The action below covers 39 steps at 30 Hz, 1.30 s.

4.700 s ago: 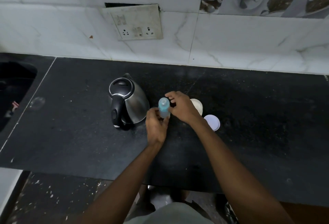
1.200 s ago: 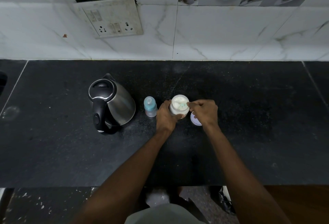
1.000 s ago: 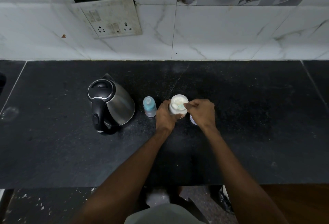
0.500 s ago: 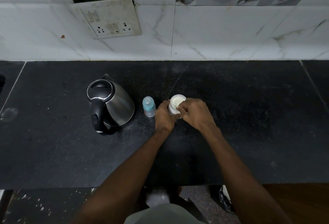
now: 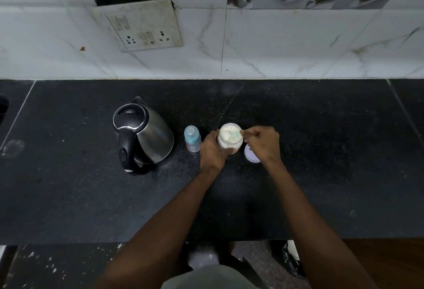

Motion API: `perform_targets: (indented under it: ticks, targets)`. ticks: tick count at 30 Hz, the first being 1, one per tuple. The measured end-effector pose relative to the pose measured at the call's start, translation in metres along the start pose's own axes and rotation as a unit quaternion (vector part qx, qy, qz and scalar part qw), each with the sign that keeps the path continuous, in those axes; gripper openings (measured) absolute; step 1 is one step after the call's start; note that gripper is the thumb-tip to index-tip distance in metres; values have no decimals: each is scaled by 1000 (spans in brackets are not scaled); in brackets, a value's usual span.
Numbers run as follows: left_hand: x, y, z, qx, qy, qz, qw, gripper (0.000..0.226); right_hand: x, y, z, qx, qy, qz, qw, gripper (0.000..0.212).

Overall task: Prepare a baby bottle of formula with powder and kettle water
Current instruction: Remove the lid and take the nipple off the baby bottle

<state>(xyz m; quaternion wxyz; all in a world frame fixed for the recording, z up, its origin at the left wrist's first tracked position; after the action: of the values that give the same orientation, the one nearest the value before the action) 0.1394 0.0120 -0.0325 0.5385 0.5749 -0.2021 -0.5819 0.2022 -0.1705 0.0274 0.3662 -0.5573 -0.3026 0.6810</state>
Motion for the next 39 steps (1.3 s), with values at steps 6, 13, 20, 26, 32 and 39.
perform_targets:
  ticks: [6,13,20,26,32,39]
  targets:
    - [0,1,0,13,4,2,1000,67,2,41,10,216,36,-190,957,20]
    - [-3,7,16,46,-8,29,998,65,13,49,19,269,40,-267,925,18]
    - [-31,-24,39,-3,22,31,999,46,20,50,25,242,58,-232,940,18]
    - [-66,-53,47,-32,63,42,997,23,13,31,23,189,65,-135,970,19]
    - [-97,-59,43,-30,102,69,992,17,-14,0,22,101,95,54,989,32]
    - [-104,-53,22,8,109,49,993,53,-6,-95,26,-79,145,74,984,27]
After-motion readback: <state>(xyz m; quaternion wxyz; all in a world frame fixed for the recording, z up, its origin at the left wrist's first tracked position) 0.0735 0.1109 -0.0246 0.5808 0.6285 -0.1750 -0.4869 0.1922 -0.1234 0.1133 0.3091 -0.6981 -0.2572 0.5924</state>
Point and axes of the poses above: each hand's wrist, its own z-axis away from the middle knuckle, its own x-axis out of the palm, y = z × x, the point moved 9 cm from there along -z, towards the middle knuckle, and after that the axes turned 1 degree about -z, right-handed, at the moved point
